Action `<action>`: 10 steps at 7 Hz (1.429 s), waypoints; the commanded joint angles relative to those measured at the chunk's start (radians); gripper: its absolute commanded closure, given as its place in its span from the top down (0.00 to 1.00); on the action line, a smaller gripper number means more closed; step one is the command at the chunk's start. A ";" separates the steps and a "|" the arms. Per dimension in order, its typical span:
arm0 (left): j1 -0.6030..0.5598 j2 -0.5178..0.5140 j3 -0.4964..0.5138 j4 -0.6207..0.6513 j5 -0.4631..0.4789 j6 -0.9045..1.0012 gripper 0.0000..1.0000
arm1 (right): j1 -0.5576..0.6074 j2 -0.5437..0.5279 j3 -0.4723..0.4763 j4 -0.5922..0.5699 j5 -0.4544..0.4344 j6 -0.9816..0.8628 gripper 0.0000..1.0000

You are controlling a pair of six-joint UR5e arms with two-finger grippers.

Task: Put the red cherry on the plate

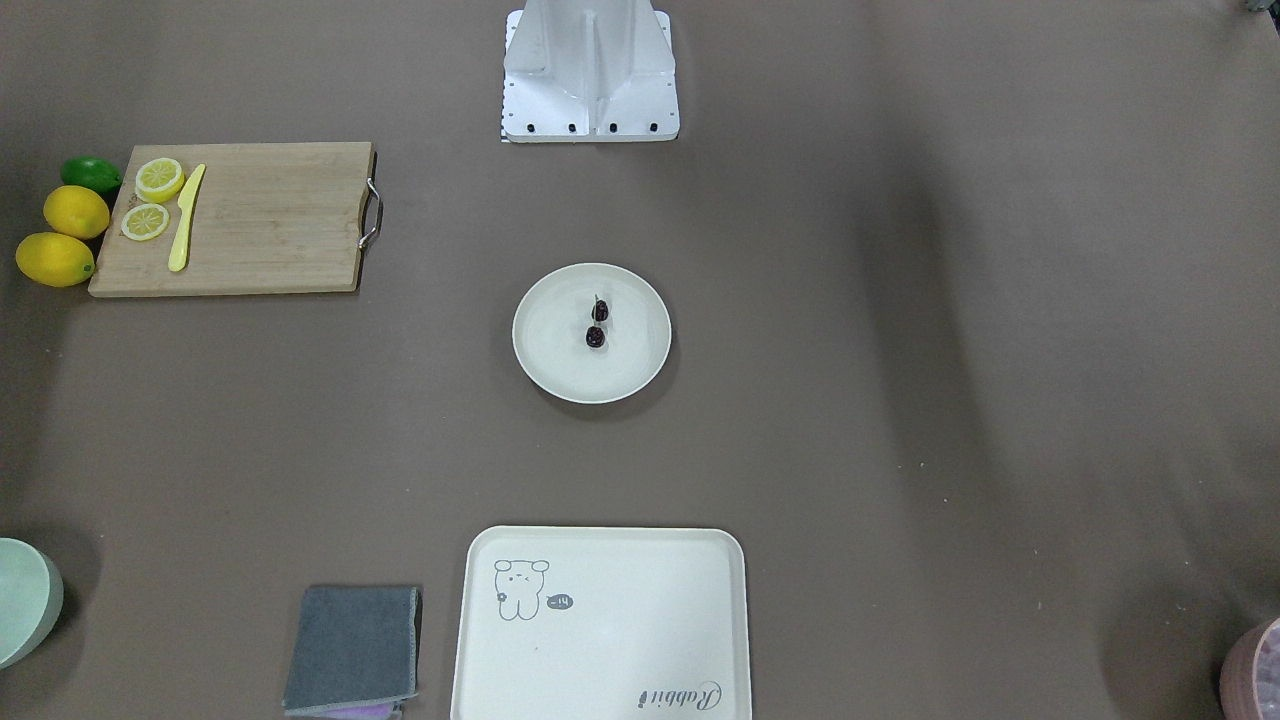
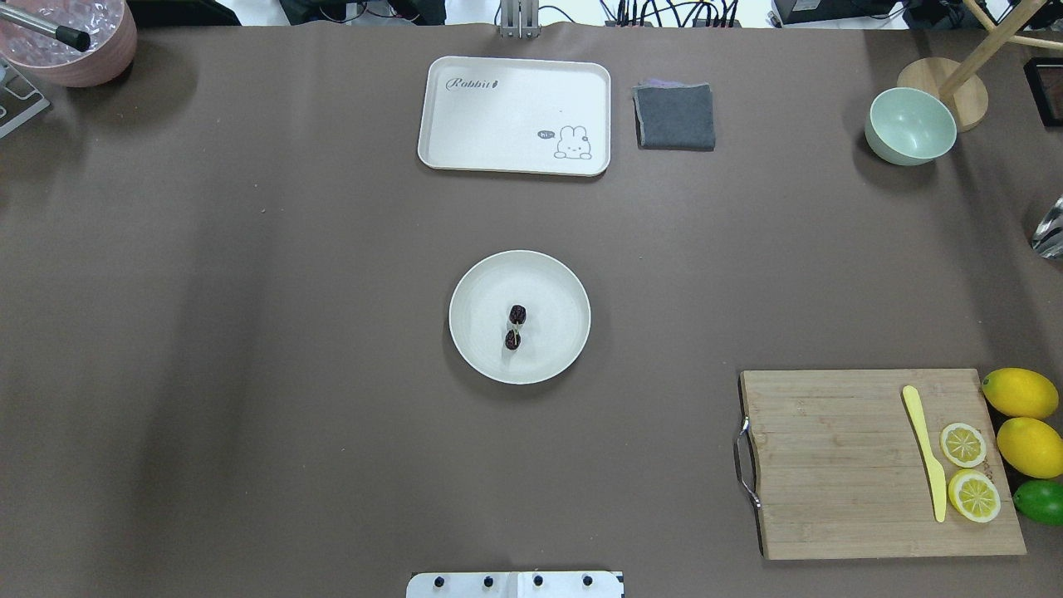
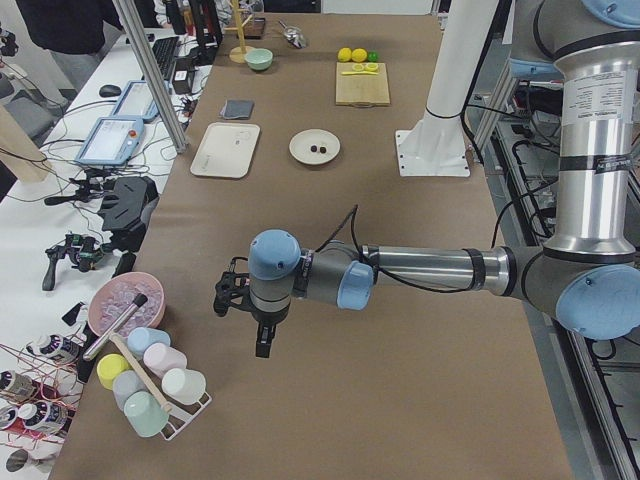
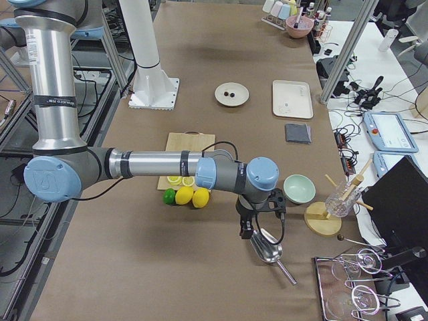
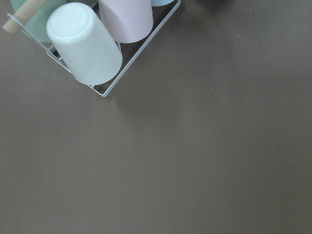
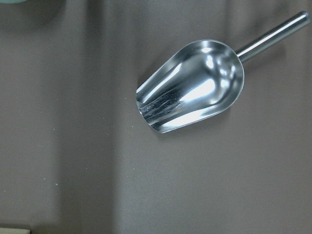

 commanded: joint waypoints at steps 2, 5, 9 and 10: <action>0.001 0.004 0.004 -0.001 0.004 0.000 0.98 | 0.018 -0.013 0.002 0.004 -0.002 0.015 1.00; 0.002 0.000 0.006 -0.001 0.003 0.000 0.98 | 0.034 -0.011 0.003 0.006 -0.003 0.013 1.00; 0.002 -0.010 0.010 0.002 0.006 0.000 0.98 | 0.038 -0.011 0.002 0.006 -0.003 0.013 1.00; 0.004 -0.012 0.010 0.002 0.006 0.000 0.98 | 0.038 -0.011 0.002 0.006 -0.002 0.015 1.00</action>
